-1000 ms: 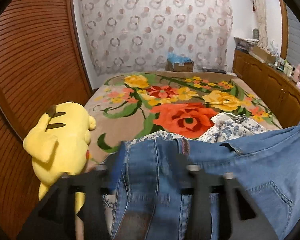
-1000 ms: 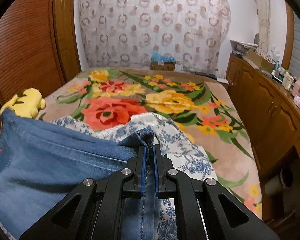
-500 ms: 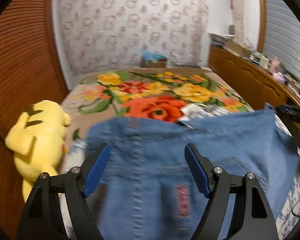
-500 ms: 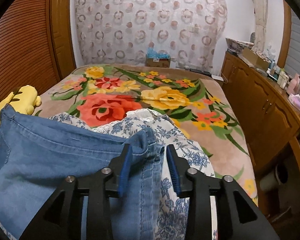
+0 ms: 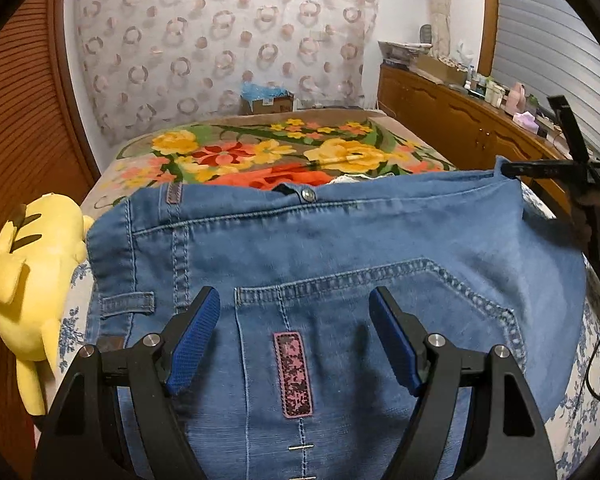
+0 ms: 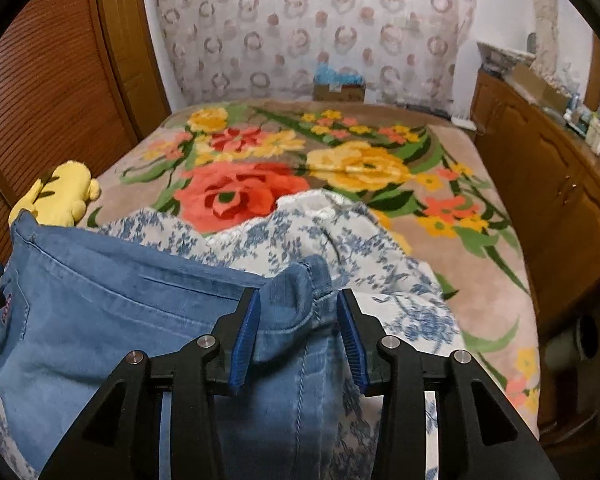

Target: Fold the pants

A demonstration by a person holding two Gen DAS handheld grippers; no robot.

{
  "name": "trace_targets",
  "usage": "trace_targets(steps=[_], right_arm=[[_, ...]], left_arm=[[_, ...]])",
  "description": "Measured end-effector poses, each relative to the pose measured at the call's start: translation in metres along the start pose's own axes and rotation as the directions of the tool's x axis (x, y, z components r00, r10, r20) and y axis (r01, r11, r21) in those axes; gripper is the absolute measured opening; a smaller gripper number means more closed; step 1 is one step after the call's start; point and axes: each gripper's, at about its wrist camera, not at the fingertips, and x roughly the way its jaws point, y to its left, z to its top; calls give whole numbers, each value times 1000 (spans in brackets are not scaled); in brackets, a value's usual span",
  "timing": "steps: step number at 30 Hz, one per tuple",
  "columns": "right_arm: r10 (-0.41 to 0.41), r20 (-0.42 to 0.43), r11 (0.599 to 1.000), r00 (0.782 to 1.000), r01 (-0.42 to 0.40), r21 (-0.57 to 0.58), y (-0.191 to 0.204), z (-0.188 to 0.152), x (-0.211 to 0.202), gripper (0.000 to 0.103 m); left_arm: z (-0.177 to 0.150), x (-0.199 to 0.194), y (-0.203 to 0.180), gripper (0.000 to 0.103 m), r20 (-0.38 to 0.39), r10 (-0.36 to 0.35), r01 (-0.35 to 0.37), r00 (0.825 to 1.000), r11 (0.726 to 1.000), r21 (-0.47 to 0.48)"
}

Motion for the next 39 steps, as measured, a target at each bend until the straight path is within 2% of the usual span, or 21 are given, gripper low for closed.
trace_targets(steps=[2,5,7,8,12,15,22,26,30,31,32,33,35,39], right_arm=[[12,-10,1000,1000,-12,-18,1,6,2,8],[-30,68,999,997,30,13,-1,13,-9,7],[-85,87,996,993,81,47,-3,16,-12,7],[-97,74,994,992,94,47,-2,15,-11,7],[-117,53,993,992,115,35,1,7,-14,29],[-112,63,993,992,109,39,3,-10,-34,32],[-121,2,992,993,120,49,4,-71,-90,33],[-94,-49,991,994,98,89,-3,-97,-98,33],[-36,-74,992,997,44,119,-7,-102,-96,33],[-27,-81,992,996,36,118,-7,-97,-93,32],[-20,-80,992,997,29,121,-6,-96,-93,17],[-15,-76,992,997,24,120,-9,-95,-95,8],[-6,-42,995,999,10,101,-8,-92,-106,3],[-44,43,994,998,39,107,-9,-96,-148,3]], left_arm=[[-2,1,-1,78,0,-8,8,1000,1000,-1],[-5,1,0,78,3,-6,6,1000,1000,0],[-7,1,0,78,1,-1,1,1000,1000,-6],[-8,1,1,78,-1,-1,1,1000,1000,-9],[-9,1,4,78,-3,-3,3,1000,1000,-21],[-9,2,4,78,-3,-5,4,1000,1000,-23],[-11,1,4,78,2,-10,10,1000,1000,-8],[-13,0,1,78,7,-15,15,1000,1000,2],[-14,-1,0,78,10,-15,15,1000,1000,4],[-14,-1,0,78,9,-15,15,1000,1000,3],[-15,-1,0,78,9,-15,15,1000,1000,1],[-16,-2,0,78,9,-15,15,1000,1000,1],[-16,-2,3,78,11,-16,16,1000,1000,-2],[-16,-3,8,78,14,-13,14,1000,1000,-13]])
